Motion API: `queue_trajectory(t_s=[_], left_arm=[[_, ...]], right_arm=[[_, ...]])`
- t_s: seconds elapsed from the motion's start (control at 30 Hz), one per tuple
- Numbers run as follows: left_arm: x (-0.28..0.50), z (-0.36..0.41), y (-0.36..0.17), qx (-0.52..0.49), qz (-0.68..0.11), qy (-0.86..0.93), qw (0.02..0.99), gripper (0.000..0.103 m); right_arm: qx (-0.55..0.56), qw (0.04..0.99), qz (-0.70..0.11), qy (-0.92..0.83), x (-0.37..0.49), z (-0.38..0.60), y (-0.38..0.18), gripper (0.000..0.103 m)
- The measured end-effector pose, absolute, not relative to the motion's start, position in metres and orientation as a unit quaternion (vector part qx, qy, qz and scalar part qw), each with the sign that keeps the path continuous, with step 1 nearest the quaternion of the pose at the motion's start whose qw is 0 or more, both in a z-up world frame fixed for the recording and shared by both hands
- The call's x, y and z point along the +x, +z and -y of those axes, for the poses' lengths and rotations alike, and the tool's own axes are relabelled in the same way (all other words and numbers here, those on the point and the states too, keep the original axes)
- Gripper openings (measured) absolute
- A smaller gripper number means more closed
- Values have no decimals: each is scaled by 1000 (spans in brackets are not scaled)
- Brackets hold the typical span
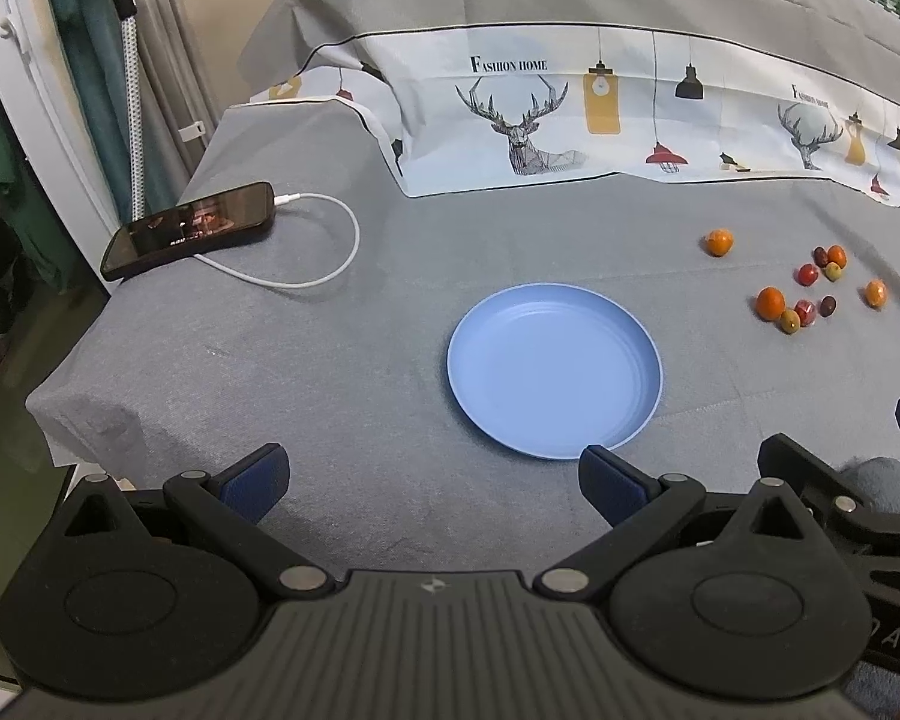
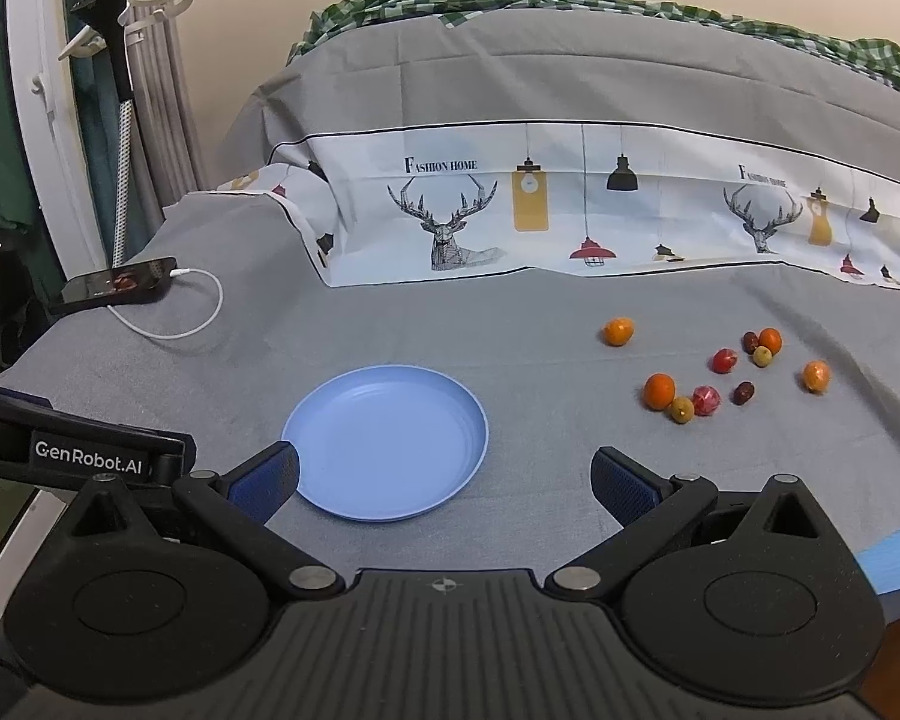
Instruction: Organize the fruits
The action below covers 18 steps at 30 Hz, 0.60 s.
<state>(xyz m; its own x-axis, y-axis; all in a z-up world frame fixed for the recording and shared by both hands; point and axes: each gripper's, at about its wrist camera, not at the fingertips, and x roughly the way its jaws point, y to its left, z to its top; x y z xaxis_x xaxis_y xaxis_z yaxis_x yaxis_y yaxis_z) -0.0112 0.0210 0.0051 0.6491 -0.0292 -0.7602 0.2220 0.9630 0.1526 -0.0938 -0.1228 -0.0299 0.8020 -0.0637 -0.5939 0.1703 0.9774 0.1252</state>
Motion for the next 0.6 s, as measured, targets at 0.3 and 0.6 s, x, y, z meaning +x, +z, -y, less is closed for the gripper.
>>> queue_trajectory(t_s=[0.3, 0.6], left_arm=[[-16, -23, 10, 111, -410, -63, 903, 103], [-19, -23, 14, 108, -412, -66, 902, 103]], right_arm=[[81, 948, -302, -59, -97, 123, -26, 103], [80, 951, -292, -62, -103, 123, -22, 103]])
